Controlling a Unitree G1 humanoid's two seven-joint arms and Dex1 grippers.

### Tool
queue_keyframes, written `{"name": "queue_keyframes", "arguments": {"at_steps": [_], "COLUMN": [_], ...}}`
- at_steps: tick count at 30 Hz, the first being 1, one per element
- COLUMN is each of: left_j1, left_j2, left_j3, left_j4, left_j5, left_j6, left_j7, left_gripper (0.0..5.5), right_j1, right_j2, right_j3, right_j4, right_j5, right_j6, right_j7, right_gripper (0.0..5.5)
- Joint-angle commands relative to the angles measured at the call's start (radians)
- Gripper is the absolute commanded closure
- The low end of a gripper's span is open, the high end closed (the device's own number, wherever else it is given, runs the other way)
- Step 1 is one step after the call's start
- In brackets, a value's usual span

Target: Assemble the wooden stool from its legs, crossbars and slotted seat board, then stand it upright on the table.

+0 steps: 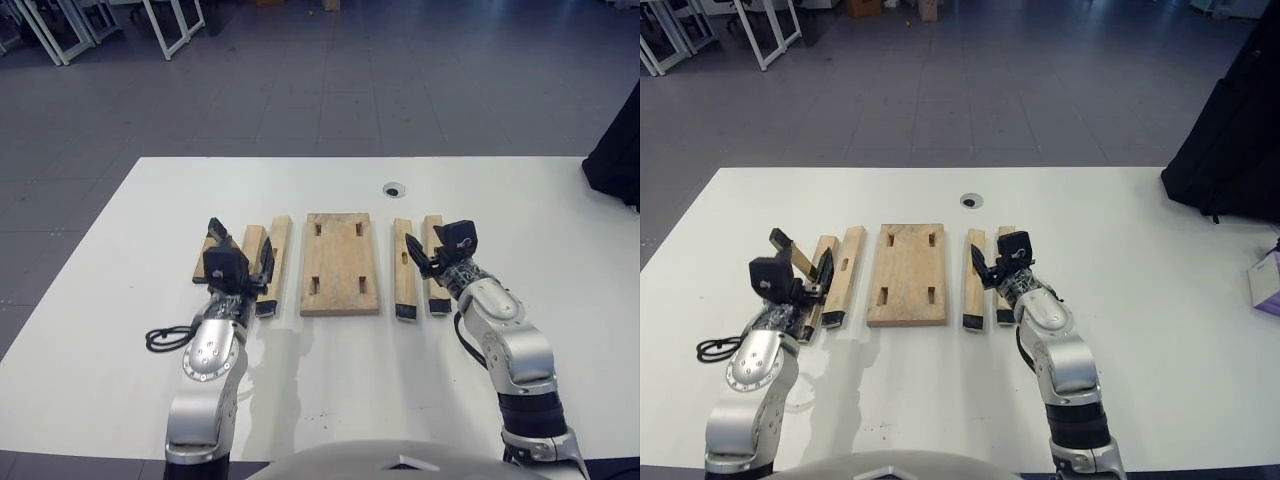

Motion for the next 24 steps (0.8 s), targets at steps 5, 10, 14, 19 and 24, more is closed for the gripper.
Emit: {"name": "queue_keyframes", "arguments": {"at_steps": [5, 10, 14, 19, 24], "left_j1": [0.075, 0.111, 0.094, 0.073, 0.066], "left_j2": [0.012, 0.028, 0.049, 0.053, 0.066], "left_j3": [0.044, 0.06, 0.081, 0.077, 0.07], "left_j4": [0.033, 0.123, 0.179, 0.216, 0.242], "left_j5": [0.001, 0.012, 0.014, 0.008, 0.025], "left_j6": [0.082, 0.059, 0.059, 0.074, 0.118], "left_j7": [-0.016, -0.03, -0.042, -0.058, -0.068], "left_gripper": [2.24, 2.24, 2.24, 2.24, 2.24], "right_j1": [0.028, 0.04, 0.041, 0.041, 0.033], "right_j2": [0.003, -0.004, -0.007, -0.003, -0.003], "right_j3": [0.012, 0.019, 0.023, 0.026, 0.032], "right_j4": [-0.057, -0.073, -0.077, -0.077, -0.078], "right_j5": [-0.003, 0.0, -0.009, -0.011, -0.014], "right_j6": [0.049, 0.067, 0.066, 0.062, 0.063], "right_j7": [-0.005, 0.009, 0.01, 0.009, 0.012], "right_gripper": [2.46, 2.46, 2.46, 2.46, 2.46]}}
